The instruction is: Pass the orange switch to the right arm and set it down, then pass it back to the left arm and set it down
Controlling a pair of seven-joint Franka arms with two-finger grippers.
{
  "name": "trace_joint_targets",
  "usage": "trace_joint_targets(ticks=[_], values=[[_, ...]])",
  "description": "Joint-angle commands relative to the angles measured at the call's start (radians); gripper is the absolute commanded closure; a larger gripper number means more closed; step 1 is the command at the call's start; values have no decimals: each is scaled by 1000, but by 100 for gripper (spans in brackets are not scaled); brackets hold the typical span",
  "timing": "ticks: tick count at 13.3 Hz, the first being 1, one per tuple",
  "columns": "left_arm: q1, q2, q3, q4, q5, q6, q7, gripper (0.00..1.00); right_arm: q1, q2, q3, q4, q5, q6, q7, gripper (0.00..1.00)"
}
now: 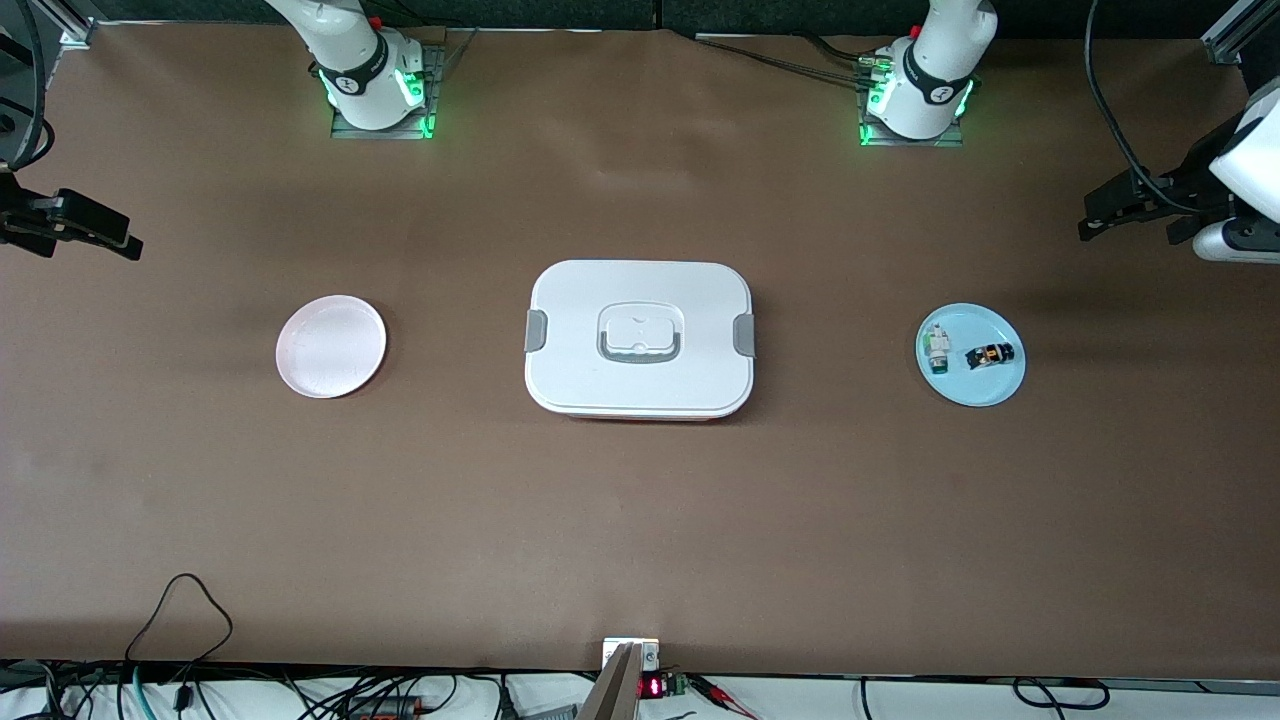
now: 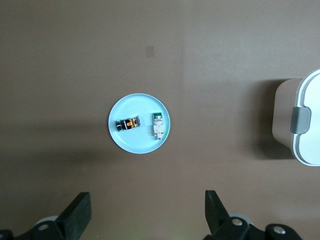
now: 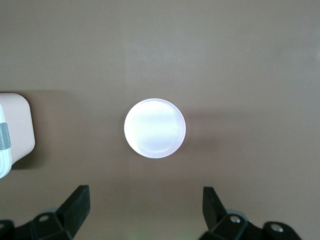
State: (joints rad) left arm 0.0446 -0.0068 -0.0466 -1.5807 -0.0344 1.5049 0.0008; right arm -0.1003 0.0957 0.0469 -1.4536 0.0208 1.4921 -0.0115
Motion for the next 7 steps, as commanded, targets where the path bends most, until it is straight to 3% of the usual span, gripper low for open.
trace_joint_targets(ticks=[1, 7], values=[[24, 1, -2, -10, -2, -15, 19, 0, -4, -8, -1, 4, 18, -12, -13, 0], [115, 103, 1, -15, 2, -72, 174, 0, -3, -8, -1, 4, 18, -12, -13, 0]])
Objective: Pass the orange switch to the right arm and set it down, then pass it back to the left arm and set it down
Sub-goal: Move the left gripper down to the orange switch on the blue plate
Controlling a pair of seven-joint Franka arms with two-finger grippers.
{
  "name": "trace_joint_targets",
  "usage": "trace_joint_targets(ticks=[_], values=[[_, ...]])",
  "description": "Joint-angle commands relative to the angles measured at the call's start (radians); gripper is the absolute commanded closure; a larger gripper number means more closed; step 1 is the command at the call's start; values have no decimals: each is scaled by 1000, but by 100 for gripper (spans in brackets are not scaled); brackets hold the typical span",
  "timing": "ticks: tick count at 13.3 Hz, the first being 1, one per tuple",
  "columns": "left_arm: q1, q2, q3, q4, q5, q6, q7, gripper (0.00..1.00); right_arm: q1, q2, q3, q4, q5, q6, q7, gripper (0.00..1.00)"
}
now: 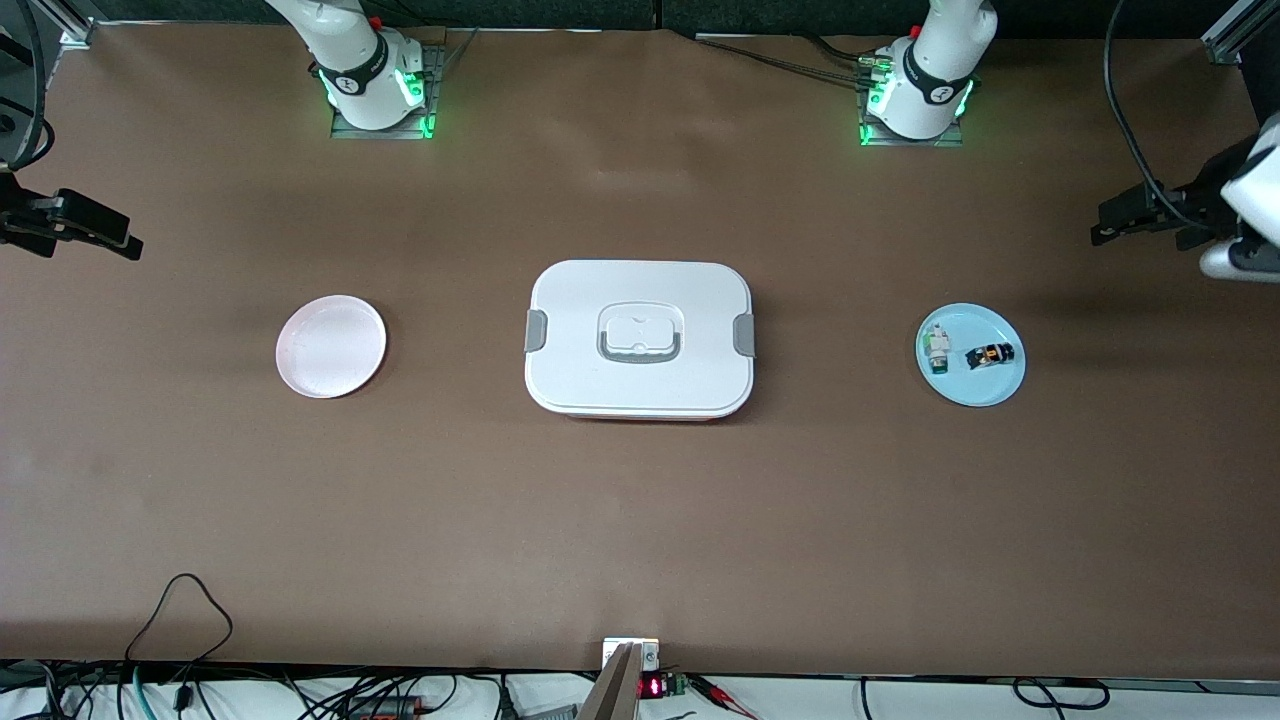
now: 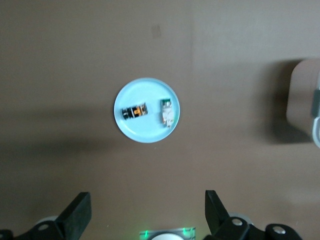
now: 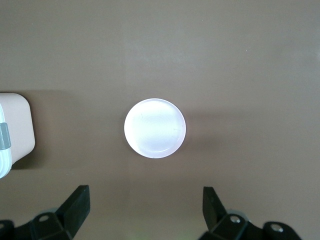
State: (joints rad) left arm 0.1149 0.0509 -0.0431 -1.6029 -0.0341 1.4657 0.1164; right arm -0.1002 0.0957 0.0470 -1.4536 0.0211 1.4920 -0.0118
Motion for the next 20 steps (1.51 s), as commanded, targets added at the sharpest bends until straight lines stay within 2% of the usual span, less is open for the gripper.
trace_joint_targets(ticks=[1, 4, 6, 8, 12, 15, 18, 20], values=[[66, 62, -4, -3, 2, -42, 58, 0, -3, -8, -1, 4, 17, -12, -13, 0], [69, 134, -4, -26, 3, -28, 57, 0, -3, -7, -1, 4, 17, -12, -11, 0], [63, 161, -14, -44, 66, 28, 57, 0, -4, -8, -1, 4, 17, -12, -11, 0], [52, 152, -23, -148, 121, 186, 57, 0, -4, -8, -1, 4, 17, -12, -13, 0], [62, 162, -26, -365, 126, 489, 33, 0, -3, -8, -1, 4, 17, -19, -13, 0], [86, 207, -26, -422, 125, 582, -55, 0, -3, -8, -1, 4, 17, -21, -11, 0], [94, 211, -26, -509, 126, 744, -136, 0, -3, -8, 1, 4, 17, -22, -13, 0], [98, 222, -27, -544, 125, 807, -153, 0, -3, -8, 1, 4, 17, -22, -13, 0]])
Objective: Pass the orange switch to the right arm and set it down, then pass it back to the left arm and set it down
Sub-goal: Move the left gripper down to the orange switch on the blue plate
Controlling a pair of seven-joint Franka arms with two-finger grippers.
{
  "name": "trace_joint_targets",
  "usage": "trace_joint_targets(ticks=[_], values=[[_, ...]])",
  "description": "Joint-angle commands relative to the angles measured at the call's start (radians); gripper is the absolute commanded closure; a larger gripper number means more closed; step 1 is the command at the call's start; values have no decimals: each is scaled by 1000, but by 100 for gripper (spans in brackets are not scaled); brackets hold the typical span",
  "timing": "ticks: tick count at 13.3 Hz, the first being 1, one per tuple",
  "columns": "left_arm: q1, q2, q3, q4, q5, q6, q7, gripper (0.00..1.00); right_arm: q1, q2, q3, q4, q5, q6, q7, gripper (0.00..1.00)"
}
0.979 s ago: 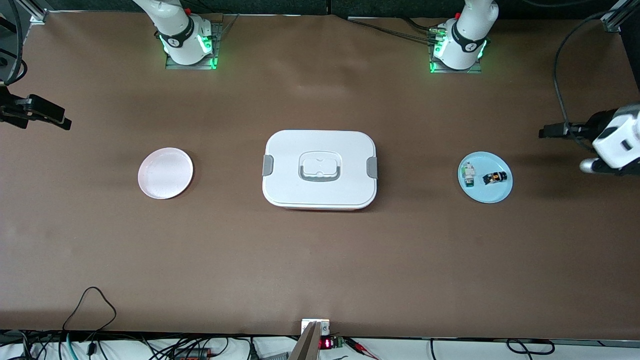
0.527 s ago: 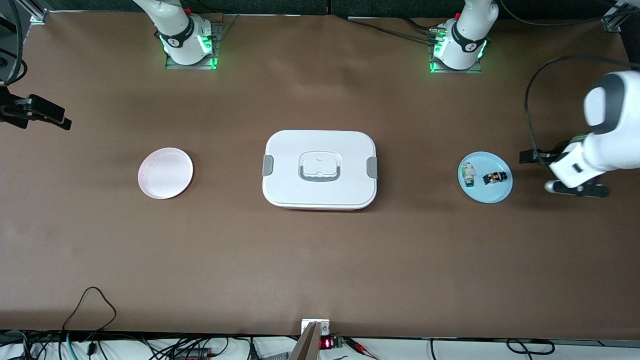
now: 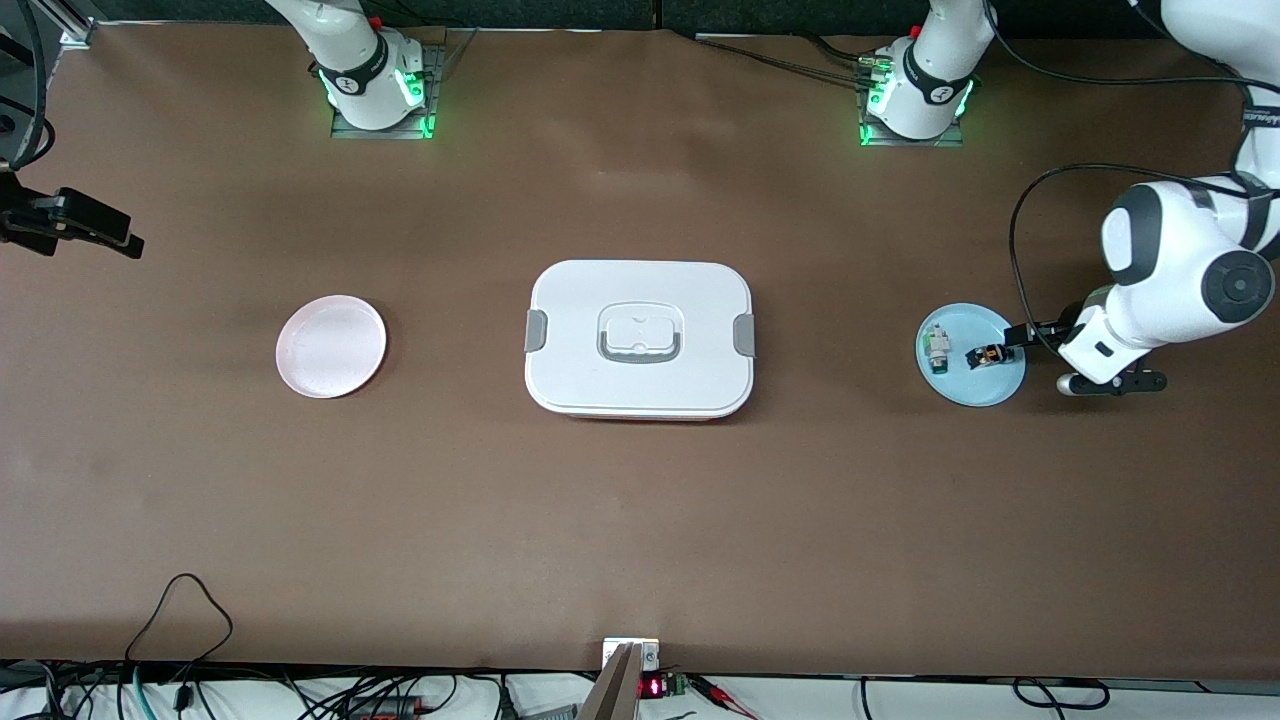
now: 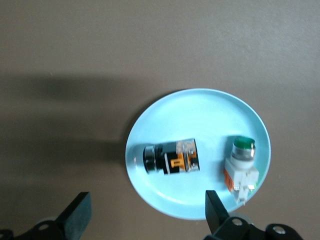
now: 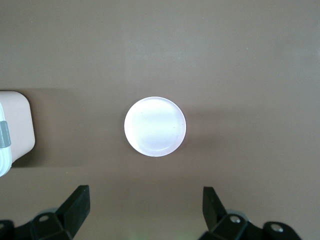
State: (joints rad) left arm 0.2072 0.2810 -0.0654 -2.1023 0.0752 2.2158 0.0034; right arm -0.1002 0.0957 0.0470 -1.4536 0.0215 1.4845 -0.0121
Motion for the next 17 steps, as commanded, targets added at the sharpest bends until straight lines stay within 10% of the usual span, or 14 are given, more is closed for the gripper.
trace_joint_targets(ticks=[1, 17], values=[[9, -3, -7, -47, 15, 59, -66, 0, -3, -8, 1, 4, 17, -16, -12, 0], [8, 110, -28, -91, -22, 252, -164, 0, -3, -11, 2, 6, 14, -9, -8, 0]])
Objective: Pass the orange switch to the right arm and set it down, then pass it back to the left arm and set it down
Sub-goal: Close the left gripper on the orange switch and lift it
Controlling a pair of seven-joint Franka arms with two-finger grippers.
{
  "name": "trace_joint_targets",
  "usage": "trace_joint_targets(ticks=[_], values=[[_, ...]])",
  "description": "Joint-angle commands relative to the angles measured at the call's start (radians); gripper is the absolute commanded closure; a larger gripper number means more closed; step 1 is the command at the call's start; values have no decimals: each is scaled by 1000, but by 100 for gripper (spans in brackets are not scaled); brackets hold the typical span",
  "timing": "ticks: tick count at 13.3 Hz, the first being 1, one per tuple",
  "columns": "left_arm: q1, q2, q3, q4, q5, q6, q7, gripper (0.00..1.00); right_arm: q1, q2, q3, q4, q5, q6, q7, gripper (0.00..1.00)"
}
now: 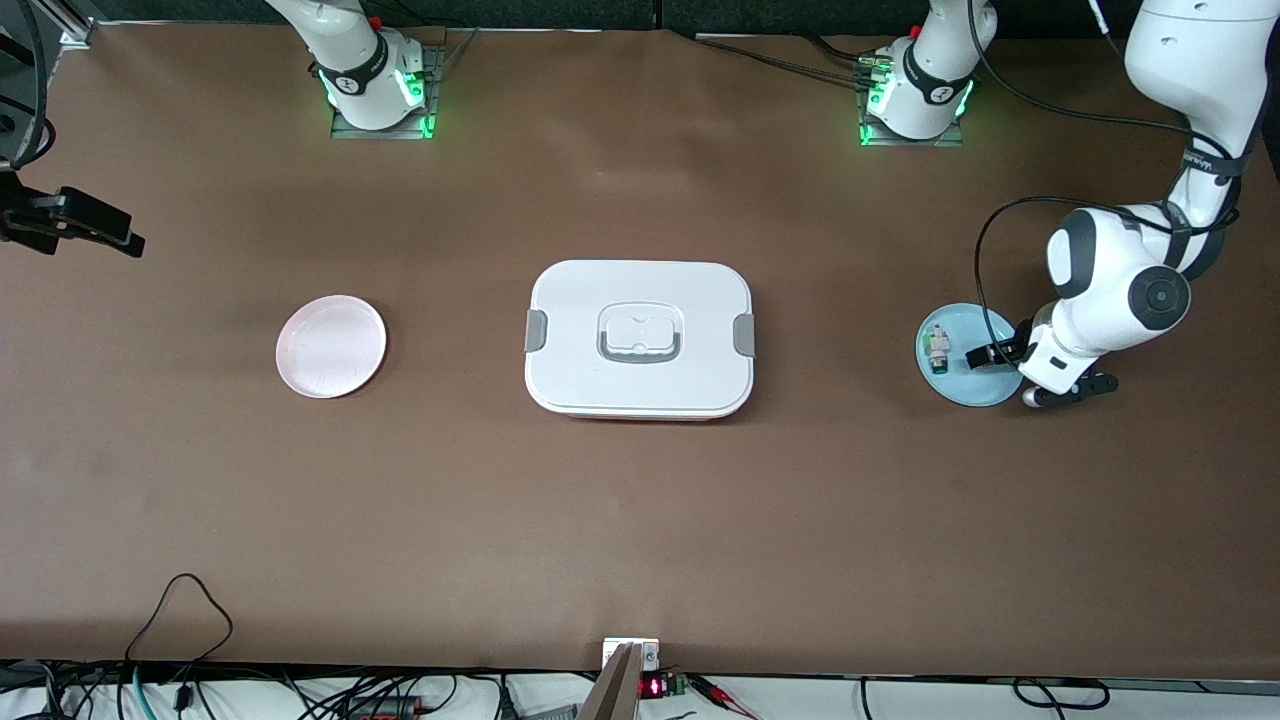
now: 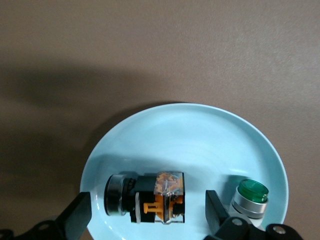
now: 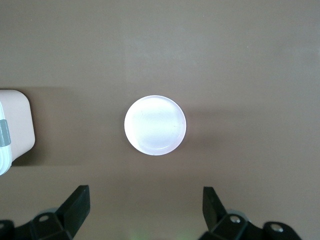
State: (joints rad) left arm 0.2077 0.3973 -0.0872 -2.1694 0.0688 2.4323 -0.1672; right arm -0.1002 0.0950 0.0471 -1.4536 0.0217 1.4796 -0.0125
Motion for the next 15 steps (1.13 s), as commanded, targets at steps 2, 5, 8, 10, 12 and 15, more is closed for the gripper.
trace_joint_targets(ticks=[2, 5, 8, 10, 12, 15], values=[[9, 1, -6, -76, -15, 127, 8, 0, -6, -17, -6, 7, 10, -10, -7, 0], [9, 9, -6, -87, -15, 140, 15, 0, -15, 5, -12, -2, -2, -15, -7, 0], [9, 9, -8, -87, -15, 125, 35, 6, -6, 2, -9, 1, 0, -15, -11, 0], [9, 8, -8, -84, -15, 102, 80, 24, -3, -6, -4, 1, 0, -24, -11, 0], [10, 3, -8, -83, -15, 99, 101, 41, -13, -52, -21, 4, 17, -99, -7, 0], [19, -8, -9, -81, -15, 97, 155, 68, -6, -48, -4, 6, 3, -91, -6, 0]])
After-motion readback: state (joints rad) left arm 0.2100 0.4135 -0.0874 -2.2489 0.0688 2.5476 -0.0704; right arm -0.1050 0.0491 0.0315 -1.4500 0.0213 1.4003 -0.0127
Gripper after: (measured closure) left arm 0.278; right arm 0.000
